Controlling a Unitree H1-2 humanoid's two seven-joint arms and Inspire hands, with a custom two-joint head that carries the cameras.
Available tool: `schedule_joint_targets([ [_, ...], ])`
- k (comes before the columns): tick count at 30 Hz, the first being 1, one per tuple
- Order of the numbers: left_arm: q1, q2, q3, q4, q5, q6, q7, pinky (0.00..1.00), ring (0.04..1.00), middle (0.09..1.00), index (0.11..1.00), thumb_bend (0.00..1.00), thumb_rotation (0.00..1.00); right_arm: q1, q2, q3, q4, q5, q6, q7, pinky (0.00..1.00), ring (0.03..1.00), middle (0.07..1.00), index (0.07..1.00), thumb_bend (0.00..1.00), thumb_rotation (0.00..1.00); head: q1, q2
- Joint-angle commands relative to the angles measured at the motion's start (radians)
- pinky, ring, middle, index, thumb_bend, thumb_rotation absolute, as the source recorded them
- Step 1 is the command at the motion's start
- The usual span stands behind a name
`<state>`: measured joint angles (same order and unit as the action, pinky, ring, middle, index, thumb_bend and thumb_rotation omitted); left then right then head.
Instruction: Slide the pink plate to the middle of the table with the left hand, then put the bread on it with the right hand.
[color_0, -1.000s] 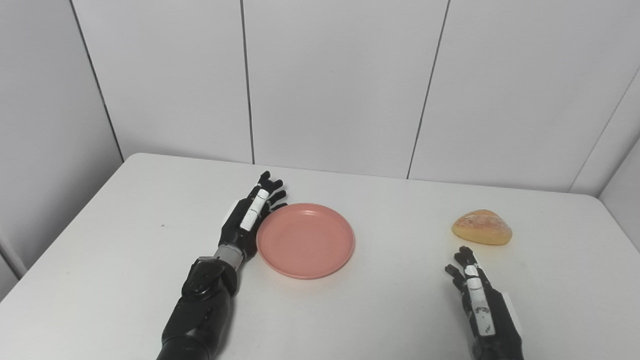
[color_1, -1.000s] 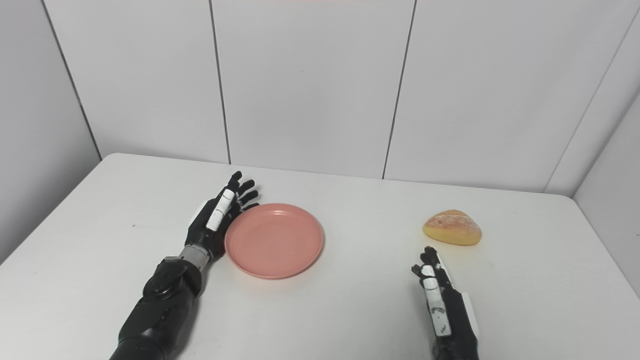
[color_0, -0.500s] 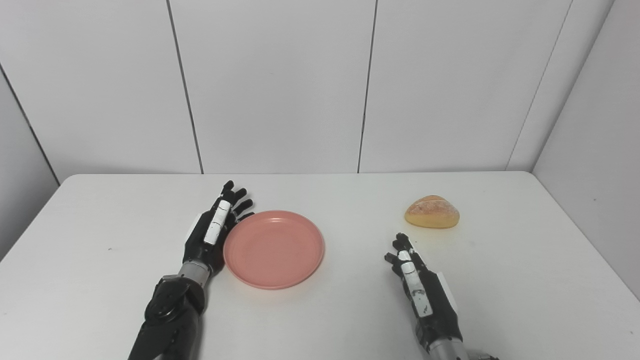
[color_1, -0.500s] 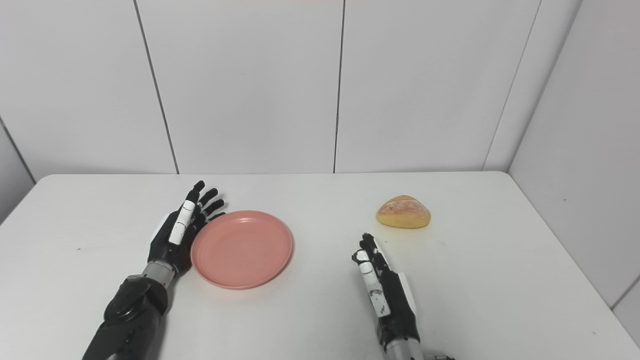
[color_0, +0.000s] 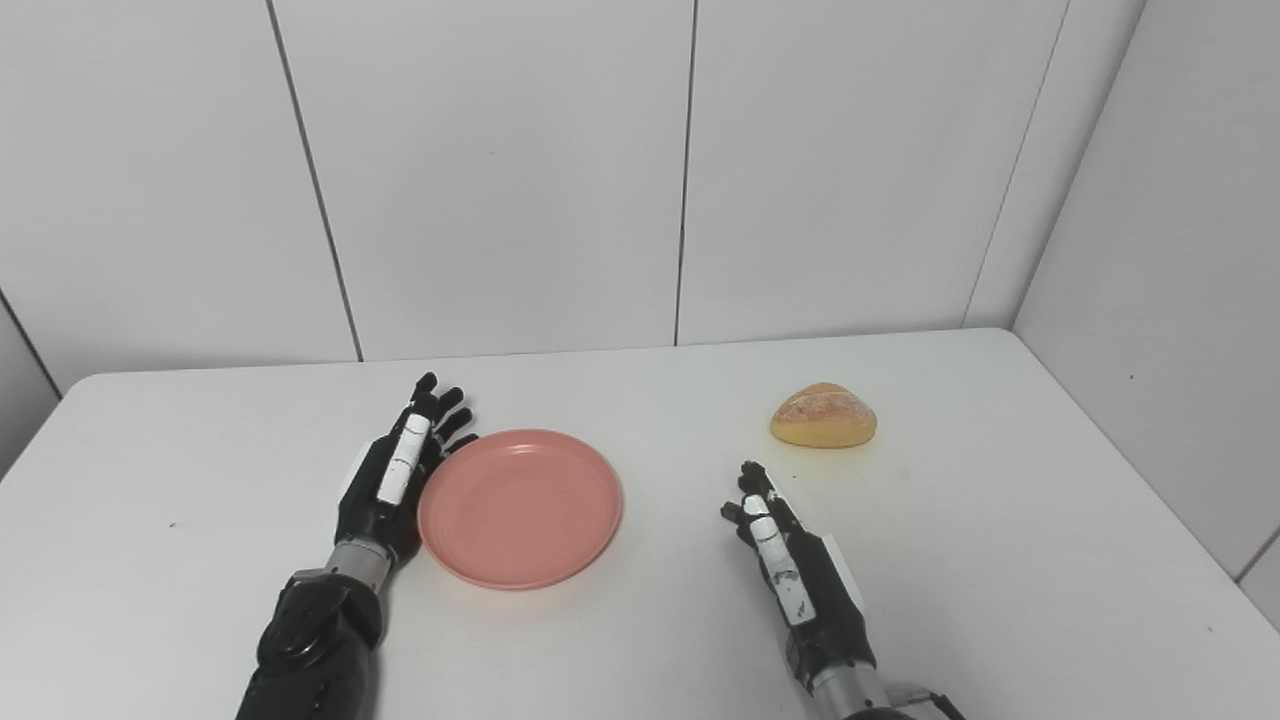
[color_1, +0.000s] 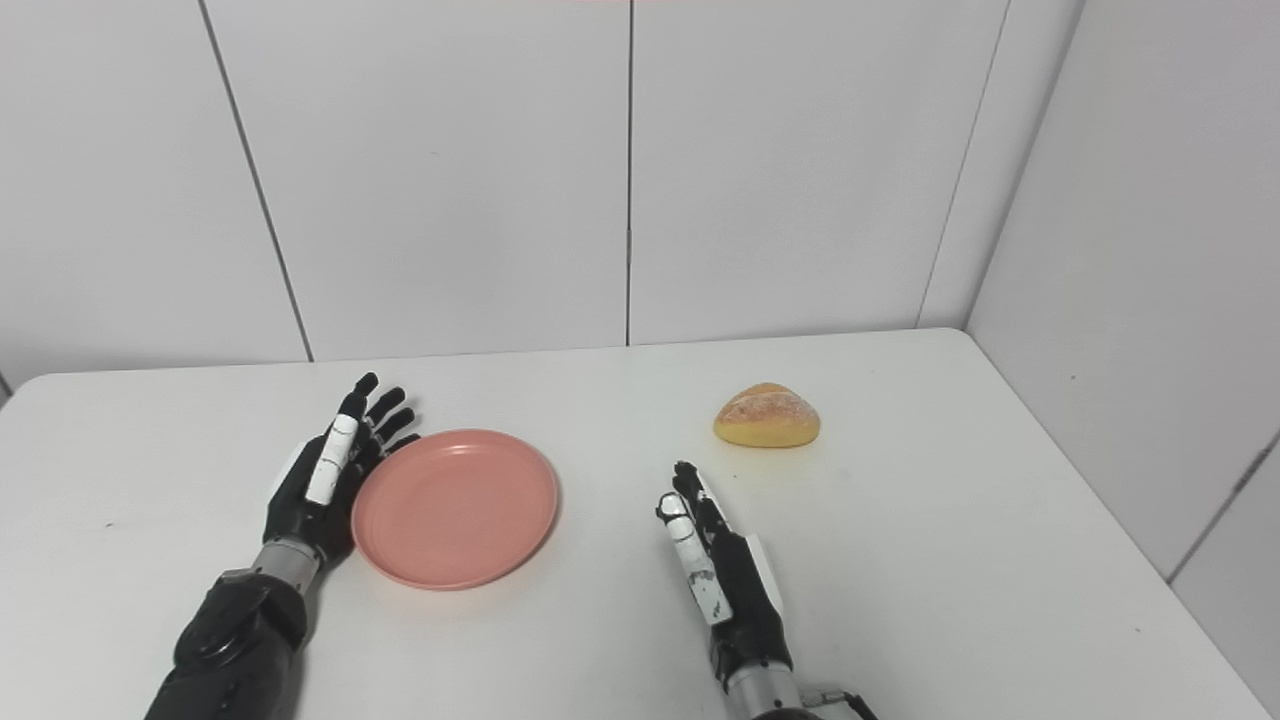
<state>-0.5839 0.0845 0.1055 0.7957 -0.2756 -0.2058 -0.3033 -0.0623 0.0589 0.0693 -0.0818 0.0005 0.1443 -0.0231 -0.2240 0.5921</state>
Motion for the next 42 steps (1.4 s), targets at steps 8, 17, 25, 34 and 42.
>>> schedule_joint_targets([
  [8,0.033,-0.021,0.015,0.069,-0.014,-0.022,-0.02,0.85,0.909,0.939,1.0,0.86,0.73,-0.023,-0.007,0.025,0.022,-0.066,-0.058,-0.007,0.95,0.896,0.946,0.938,0.76,0.96,0.0,-0.011],
  [17,0.001,-0.012,0.024,0.141,-0.011,-0.05,-0.031,0.85,0.904,0.938,1.0,0.86,0.74,-0.036,-0.026,0.046,-0.036,-0.237,-0.164,-0.073,0.88,0.871,0.866,0.891,0.75,0.99,-0.007,-0.034],
  [25,-0.01,-0.014,0.021,0.162,-0.007,-0.061,-0.031,0.84,0.909,0.935,1.0,0.86,0.74,-0.107,-0.132,0.044,-0.189,-0.41,-0.098,-0.039,0.81,0.85,0.879,0.891,0.83,0.98,-0.004,-0.036],
  [34,-0.012,-0.018,0.027,0.184,-0.01,-0.073,-0.041,0.85,0.912,0.936,1.0,0.85,0.74,-0.22,-0.221,-0.007,-0.209,-0.435,-0.034,0.009,0.78,0.837,0.869,0.873,0.89,0.93,-0.008,-0.04],
  [42,-0.015,-0.019,0.029,0.202,-0.013,-0.08,-0.05,0.87,0.924,0.945,1.0,0.85,0.74,-0.321,-0.34,0.007,-0.143,-0.595,-0.062,0.008,0.7,0.818,0.865,0.878,0.93,0.91,-0.011,-0.045],
])
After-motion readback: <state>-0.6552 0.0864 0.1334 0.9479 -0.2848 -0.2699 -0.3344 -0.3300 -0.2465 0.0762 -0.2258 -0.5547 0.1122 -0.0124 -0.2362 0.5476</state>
